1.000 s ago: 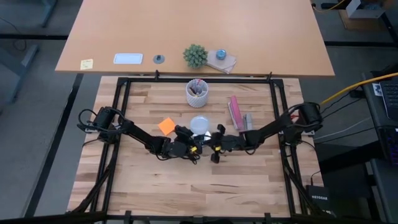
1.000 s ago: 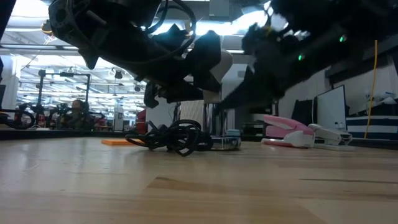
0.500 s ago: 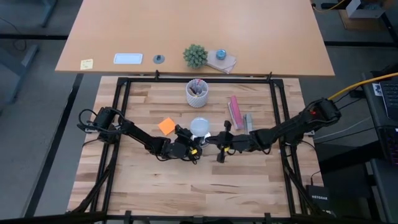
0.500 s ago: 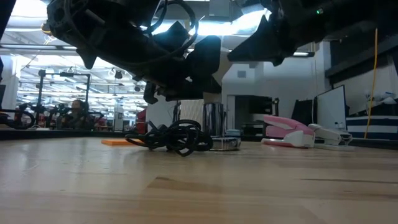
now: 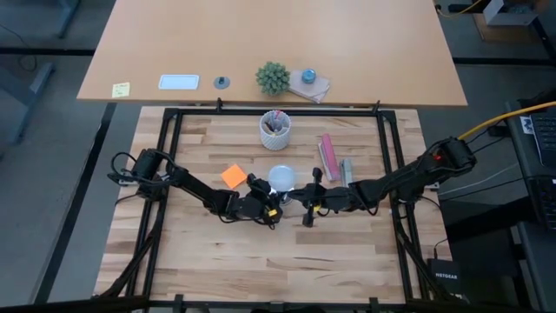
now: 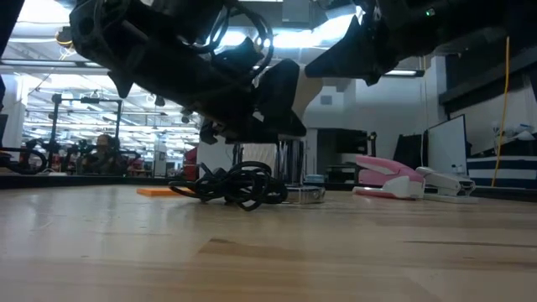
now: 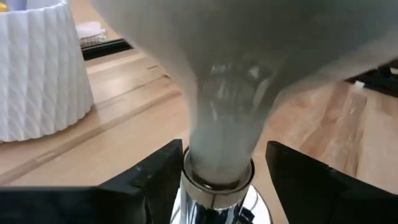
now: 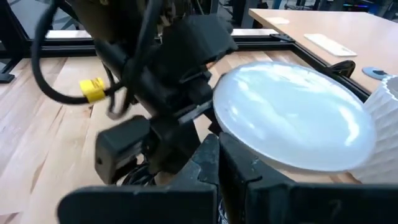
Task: Screw lightbulb
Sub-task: Remove the lightbulb from the lamp
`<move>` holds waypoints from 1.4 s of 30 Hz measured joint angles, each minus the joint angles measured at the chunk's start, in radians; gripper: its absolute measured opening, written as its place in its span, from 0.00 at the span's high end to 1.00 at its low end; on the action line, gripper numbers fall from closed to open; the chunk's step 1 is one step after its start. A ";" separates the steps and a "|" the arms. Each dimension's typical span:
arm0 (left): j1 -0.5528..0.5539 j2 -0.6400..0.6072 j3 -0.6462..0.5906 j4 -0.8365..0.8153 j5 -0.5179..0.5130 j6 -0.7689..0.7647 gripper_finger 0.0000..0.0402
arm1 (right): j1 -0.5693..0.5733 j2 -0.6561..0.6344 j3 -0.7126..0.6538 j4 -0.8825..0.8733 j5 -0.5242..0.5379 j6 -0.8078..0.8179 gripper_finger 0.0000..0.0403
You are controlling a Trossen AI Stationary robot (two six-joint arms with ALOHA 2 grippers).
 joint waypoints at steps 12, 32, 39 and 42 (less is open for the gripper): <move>0.002 -0.001 0.001 0.015 -0.009 0.020 0.43 | 0.000 0.000 0.000 0.001 0.000 0.000 0.99; 0.004 -0.003 0.002 0.099 -0.035 0.216 0.49 | 0.001 -0.017 0.001 -0.032 0.021 -0.028 0.99; 0.005 -0.003 0.002 0.097 -0.038 0.209 0.49 | 0.000 -0.037 0.001 -0.065 0.106 -0.025 0.99; 0.005 -0.003 0.002 0.097 -0.038 0.209 0.49 | 0.000 -0.037 0.001 -0.075 0.109 -0.024 0.99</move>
